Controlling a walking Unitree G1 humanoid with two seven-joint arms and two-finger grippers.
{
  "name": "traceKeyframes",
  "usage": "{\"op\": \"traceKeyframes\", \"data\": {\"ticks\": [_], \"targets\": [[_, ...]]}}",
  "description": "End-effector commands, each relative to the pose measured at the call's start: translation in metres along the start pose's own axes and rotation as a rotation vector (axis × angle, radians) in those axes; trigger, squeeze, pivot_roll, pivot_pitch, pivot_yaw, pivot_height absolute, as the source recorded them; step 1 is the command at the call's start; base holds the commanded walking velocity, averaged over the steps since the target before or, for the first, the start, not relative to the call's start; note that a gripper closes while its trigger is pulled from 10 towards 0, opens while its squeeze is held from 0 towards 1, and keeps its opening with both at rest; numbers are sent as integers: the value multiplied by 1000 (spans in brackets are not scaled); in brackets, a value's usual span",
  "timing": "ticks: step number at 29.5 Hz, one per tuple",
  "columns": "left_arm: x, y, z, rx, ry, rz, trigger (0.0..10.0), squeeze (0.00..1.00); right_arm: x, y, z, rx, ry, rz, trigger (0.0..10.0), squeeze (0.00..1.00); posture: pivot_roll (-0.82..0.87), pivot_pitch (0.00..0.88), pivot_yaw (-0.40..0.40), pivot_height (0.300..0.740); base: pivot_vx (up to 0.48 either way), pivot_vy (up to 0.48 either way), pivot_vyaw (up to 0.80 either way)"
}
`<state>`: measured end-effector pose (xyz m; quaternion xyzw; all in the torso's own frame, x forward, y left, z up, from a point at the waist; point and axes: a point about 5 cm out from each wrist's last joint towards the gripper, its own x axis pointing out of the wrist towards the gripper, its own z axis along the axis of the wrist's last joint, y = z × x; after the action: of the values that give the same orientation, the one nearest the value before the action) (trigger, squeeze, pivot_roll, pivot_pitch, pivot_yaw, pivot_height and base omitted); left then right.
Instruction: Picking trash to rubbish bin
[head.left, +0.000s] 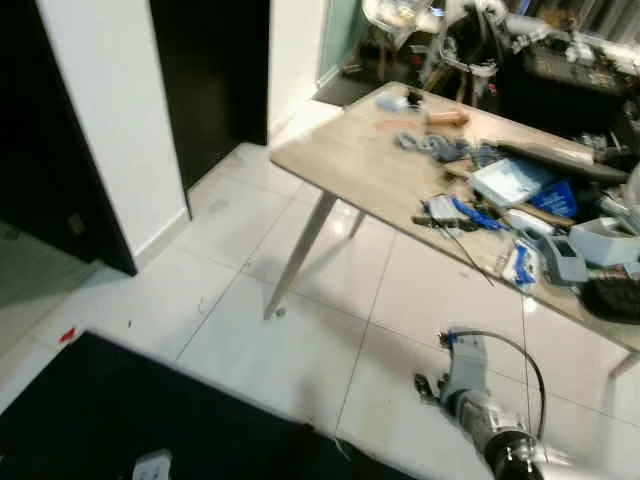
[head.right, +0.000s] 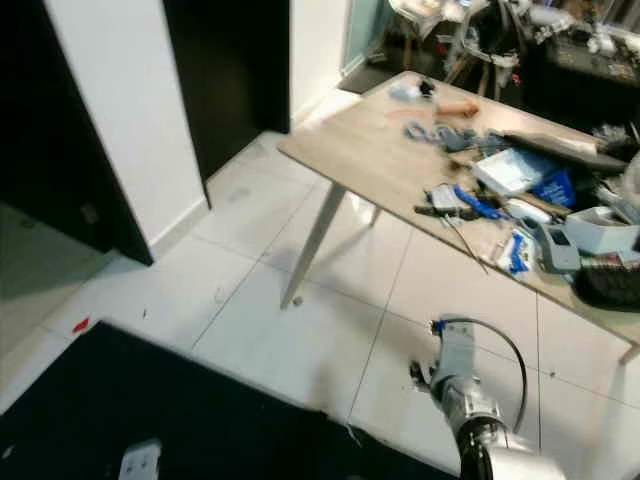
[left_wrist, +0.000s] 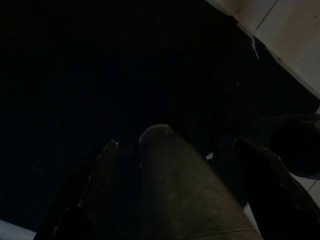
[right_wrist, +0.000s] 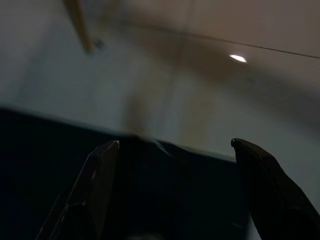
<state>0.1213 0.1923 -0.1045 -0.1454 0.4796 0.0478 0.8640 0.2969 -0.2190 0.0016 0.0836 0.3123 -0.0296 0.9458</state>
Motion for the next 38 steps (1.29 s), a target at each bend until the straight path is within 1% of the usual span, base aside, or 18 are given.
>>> {"op": "traceKeyframes", "data": {"ticks": [1,2,3,6,7,8,9,10,13,14,18,20,23,29,30,33,36,38], "targets": [[0,-2,-5,23,24,-3,10000,0,2,15,25,64,-96,182,10000,0,8,29,5,740,0,0,-788],[0,-2,-5,23,24,-3,10000,0,2,15,25,64,-96,182,10000,0,8,29,5,740,0,0,-788],[-1,-1,-5,25,25,-1,10000,0,2,30,41,110,-138,356,10000,0,3,30,9,740,0,0,-788],[-1,0,-5,30,27,2,10000,0,-3,49,63,143,-195,610,10000,0,-3,31,11,740,0,0,-788],[-1,0,-5,30,27,2,10000,0,-3,49,63,143,-195,610,10000,0,-3,31,11,740,0,0,-788],[-1,1,-5,32,27,4,10000,0,-7,56,75,150,-229,726,10000,0,-4,31,12,740,0,0,-788],[-1,1,-5,33,27,4,10000,0,-9,60,81,149,-251,780,10000,0,-4,31,12,740,0,0,-788],[-1,1,-4,35,26,6,10000,0,-17,69,101,153,-313,923,10000,0,-7,33,12,740,0,0,-788],[-1,1,-4,35,26,6,10000,0,-19,72,106,151,-330,959,10000,0,-7,33,12,740,0,0,-788],[0,0,-4,38,23,8,10000,0,-23,78,119,137,-387,1008,10000,0,-7,33,12,740,0,0,-788],[0,0,-2,41,15,13,10000,0,-24,81,134,130,-450,961,10000,0,-11,33,15,740,0,0,-788],[0,0,1,31,1,18,10000,0,-20,79,143,137,-481,836,10000,0,-11,33,15,740,0,0,-794],[1,2,8,18,-26,26,10000,0,-17,80,150,140,-504,743,10000,0,-9,33,12,740,0,0,-800],[2,6,18,-4,-65,45,10000,0,-17,95,144,74,-483,778,10000,0,-7,38,9,740,0,0,-800],[2,6,21,-14,-80,46,10000,0,-18,104,140,54,-474,810,10000,0,-7,38,9,740,0,0,-800],[3,6,23,-17,-84,45,10000,0,-18,106,139,47,-471,818,10000,0,-9,35,9,740,0,0,-800],[4,4,27,-20,-99,33,10000,0,-17,118,133,-19,-466,824,10000,0,-16,33,10,740,0,0,-800],[4,3,28,-20,-102,30,10000,0,-17,120,133,-31,-467,827,10000,0,-16,33,10,740,0,0,-800]]}}
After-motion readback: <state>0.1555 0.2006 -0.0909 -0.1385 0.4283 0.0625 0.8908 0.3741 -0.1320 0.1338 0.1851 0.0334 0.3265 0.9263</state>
